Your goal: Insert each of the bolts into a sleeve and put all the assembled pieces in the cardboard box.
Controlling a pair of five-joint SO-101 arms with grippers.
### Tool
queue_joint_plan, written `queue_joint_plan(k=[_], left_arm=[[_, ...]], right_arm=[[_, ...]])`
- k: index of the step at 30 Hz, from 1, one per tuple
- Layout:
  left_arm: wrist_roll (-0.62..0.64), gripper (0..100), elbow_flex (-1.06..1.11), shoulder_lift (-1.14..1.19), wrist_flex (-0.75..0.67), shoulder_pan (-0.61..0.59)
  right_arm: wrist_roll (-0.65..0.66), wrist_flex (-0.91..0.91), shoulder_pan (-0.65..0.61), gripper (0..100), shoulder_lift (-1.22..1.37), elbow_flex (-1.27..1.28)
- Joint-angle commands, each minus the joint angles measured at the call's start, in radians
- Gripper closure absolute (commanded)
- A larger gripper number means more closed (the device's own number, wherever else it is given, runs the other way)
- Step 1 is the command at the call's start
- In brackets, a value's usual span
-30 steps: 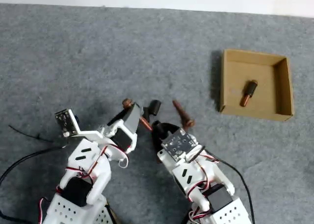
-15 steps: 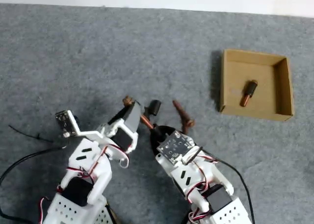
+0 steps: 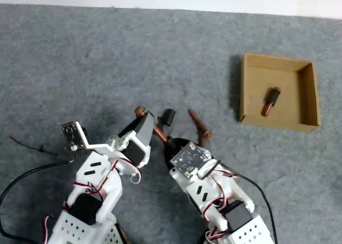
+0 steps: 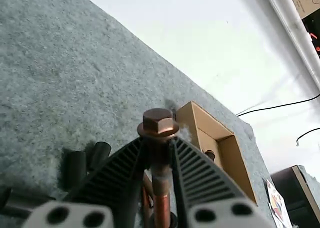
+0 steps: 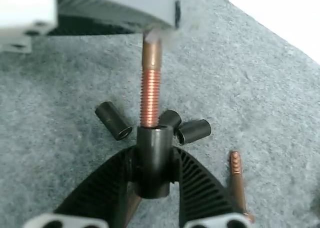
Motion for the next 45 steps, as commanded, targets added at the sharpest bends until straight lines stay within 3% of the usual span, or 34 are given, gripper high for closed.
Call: queue_joint_plan(k=[1,45], left_arm=[[-0.009,100,0.004,-0.010,-0.017,0.024],[-0.005,100,0.018,-0.010,0.014,0.030]], right_arm=[[0.008,-0.008,-0.007,99.4,-0.019,0.071],[0.008,0.035,0.002,99.4,-0.021,0.067]])
